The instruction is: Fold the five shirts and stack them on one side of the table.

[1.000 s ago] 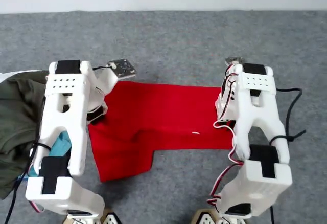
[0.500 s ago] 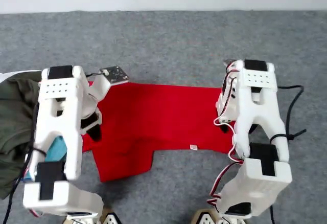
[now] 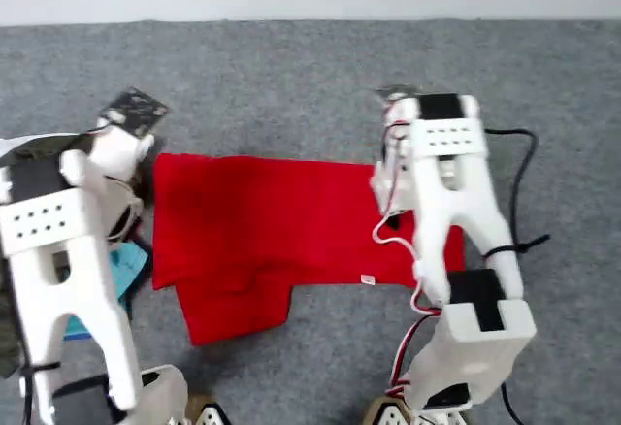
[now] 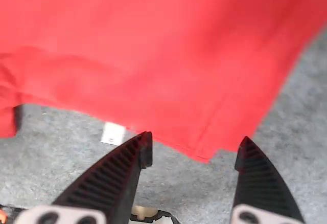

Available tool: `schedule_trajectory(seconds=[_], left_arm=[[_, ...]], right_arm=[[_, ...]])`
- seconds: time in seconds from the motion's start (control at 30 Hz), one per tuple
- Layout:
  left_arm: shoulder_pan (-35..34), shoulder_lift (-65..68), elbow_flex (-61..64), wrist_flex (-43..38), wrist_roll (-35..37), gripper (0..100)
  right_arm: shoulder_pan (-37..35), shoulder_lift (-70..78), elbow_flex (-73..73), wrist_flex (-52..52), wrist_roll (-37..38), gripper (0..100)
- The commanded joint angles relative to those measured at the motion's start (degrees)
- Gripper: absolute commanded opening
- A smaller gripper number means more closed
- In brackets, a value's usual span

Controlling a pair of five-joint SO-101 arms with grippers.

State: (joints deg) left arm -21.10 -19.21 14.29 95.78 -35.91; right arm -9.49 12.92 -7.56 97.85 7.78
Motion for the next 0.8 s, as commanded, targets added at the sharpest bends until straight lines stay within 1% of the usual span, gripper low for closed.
schedule_trajectory(seconds=[0.0,0.13,0.27,0.37,0.47,0.57,0.67,0.77], left_arm=[[-6.2,-4.0,-2.1,-1.1,1.0,2],[-15.0,-4.1,-2.0,-1.4,1.0,1],[-21.9,-2.8,-1.9,-1.1,1.0,1],[-25.1,-1.2,-1.9,-1.1,1.0,1],[-27.1,0.3,-1.9,-1.1,1.1,1],[-28.3,1.2,-1.9,-1.1,1.1,1],[-28.8,1.6,-1.9,-1.1,1.1,1],[-29.3,1.6,-1.9,-1.1,1.1,1]], right_arm=[[-6.1,-0.4,-3.0,0.4,0.5,26.6],[-15.3,-0.3,-2.9,0.0,5.2,25.5],[-24.4,2.2,-2.9,-4.4,8.1,15.1],[-31.0,5.8,-3.0,-7.5,9.9,9.6],[-36.8,9.0,-3.0,-10.5,11.8,9.5],[-41.0,11.0,-3.1,-13.1,12.5,9.5],[-43.4,13.0,-5.4,-13.3,12.6,9.8],[-44.4,15.4,-9.8,-11.9,12.6,15.6]])
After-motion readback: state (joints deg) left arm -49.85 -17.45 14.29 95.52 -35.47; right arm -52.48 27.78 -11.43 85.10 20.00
